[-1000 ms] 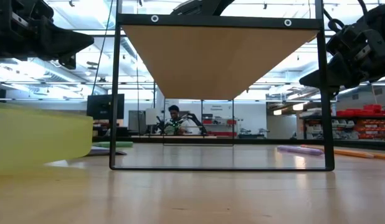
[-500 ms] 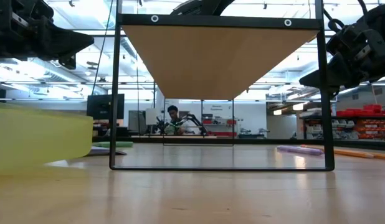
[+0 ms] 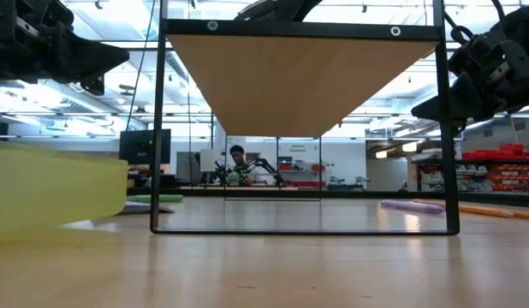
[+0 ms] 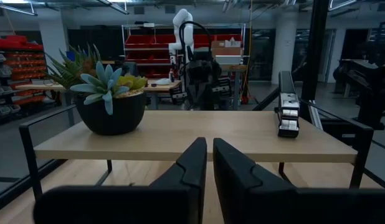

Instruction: Pack school essentials

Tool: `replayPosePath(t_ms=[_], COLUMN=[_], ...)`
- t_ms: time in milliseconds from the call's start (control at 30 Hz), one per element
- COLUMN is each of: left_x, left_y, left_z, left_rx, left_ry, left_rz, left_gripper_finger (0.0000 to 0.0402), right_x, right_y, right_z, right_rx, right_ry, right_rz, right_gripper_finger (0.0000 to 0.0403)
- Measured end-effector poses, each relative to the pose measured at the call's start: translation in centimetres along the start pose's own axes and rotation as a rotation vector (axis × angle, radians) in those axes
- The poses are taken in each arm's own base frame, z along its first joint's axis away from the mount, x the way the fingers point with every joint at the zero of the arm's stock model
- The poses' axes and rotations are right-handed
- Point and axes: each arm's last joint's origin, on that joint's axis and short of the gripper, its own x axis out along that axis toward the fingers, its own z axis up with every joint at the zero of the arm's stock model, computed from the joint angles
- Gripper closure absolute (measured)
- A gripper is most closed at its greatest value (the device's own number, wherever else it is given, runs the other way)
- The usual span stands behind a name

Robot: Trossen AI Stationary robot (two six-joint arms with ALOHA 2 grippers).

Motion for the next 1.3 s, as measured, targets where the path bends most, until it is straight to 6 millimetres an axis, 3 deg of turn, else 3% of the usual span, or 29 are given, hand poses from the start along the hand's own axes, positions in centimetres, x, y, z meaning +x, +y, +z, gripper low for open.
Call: replayPosePath(t_ms=[367,667,1300], left_x=[0.0,0.0,0.0], left_y=[0.0,0.0,0.0], left_z=[0.0,0.0,0.0], left_rx=[0.000,0.000,0.000], left_ry=[0.000,0.000,0.000], left_rz=[0.000,0.000,0.000], left_gripper_finger=[0.0365,0.0365,0.0363], right_x=[0.0,-0.2,-0.1], right_y=[-0.2,-0.5,-0.5], right_z=[0.2,1.7,0.9], right_rx=[-0.045,0.394,0.656], right_ry=[-0.034,-0.259,-0.197], right_rz=[-0.062,-0.210,-0.173], right_gripper_finger=[0.0397,0.0397,0.0397])
